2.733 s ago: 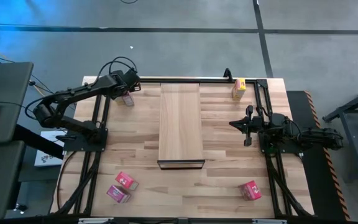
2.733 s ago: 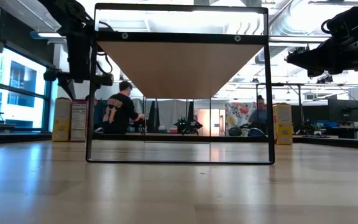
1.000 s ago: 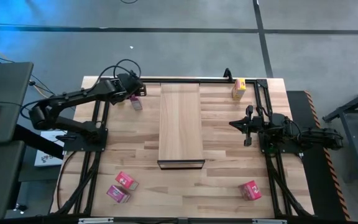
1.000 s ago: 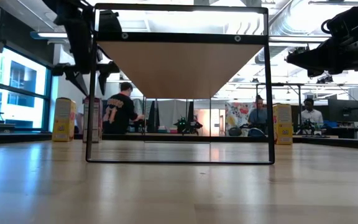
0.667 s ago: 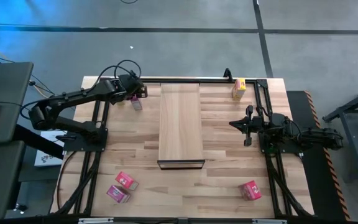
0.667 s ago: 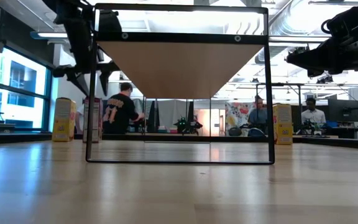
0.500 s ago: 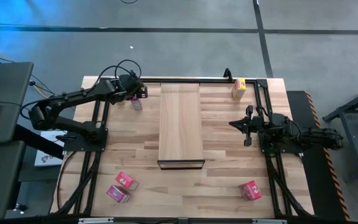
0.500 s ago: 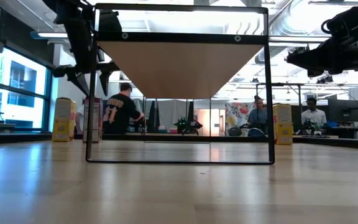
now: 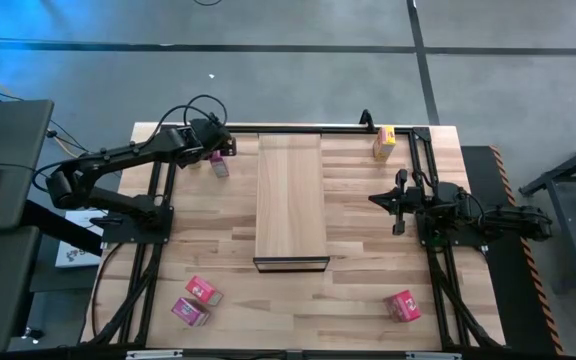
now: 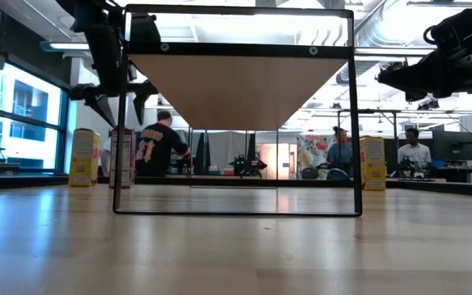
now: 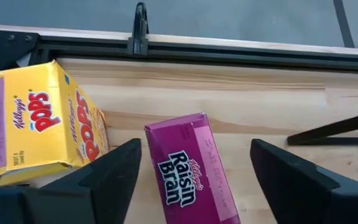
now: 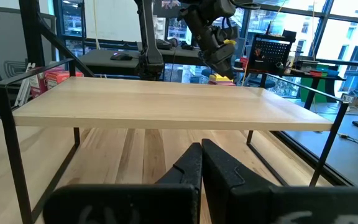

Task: Stack cereal on shelf
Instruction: Put the top purple cereal box on the shelf

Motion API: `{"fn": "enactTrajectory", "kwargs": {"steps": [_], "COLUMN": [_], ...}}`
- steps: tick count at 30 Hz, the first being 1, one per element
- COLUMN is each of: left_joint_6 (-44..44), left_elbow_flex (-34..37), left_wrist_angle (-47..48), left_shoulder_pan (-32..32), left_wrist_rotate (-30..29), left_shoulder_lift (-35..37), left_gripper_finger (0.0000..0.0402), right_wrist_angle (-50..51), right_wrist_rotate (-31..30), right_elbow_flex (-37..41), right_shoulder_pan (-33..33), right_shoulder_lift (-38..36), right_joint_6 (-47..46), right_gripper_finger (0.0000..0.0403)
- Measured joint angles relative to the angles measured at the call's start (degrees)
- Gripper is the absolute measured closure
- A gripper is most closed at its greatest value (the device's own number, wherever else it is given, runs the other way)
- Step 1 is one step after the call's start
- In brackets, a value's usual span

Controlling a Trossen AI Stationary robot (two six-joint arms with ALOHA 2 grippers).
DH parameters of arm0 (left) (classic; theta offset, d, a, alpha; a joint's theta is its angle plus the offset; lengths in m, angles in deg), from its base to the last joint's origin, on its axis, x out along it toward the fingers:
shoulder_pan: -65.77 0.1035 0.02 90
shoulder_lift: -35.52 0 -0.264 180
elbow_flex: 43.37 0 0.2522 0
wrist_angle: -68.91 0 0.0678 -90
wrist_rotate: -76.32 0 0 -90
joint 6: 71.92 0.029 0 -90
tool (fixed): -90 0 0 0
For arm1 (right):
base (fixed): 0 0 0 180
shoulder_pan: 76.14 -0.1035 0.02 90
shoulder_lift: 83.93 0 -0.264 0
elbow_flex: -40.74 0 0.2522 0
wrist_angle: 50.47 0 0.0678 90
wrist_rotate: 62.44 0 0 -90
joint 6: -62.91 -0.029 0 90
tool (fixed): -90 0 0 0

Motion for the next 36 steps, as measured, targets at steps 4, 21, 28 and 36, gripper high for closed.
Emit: {"fn": "enactTrajectory", "kwargs": {"steps": [4, 21, 28, 36], "left_joint_6": [-0.1, -9.6, -10.9, -10.9], "left_elbow_flex": [0.0, 3.9, 7.0, 9.0], "left_wrist_angle": [0.2, -1.0, -5.1, -6.9], "left_shoulder_pan": [0.0, -0.2, -0.2, -0.2], "left_wrist_rotate": [0.8, 1.5, 2.4, 1.9], "left_shoulder_lift": [0.0, -0.3, -0.3, -0.3], "left_gripper_finger": [0.0090, 0.0090, 0.0090, 0.0090], "right_wrist_angle": [0.0, 0.0, 0.0, 0.0], "right_wrist_rotate": [0.0, 0.0, 0.0, 0.0], "right_elbow_flex": [0.0, 0.0, 0.0, 0.0], "right_shoulder_pan": [0.0, 0.0, 0.0, 0.0], "right_shoulder_lift": [0.0, 0.0, 0.0, 0.0], "right_joint_6": [0.0, 0.0, 0.0, 0.0], "right_gripper_finger": [0.0402, 0.0402, 0.0402, 0.0402]}}
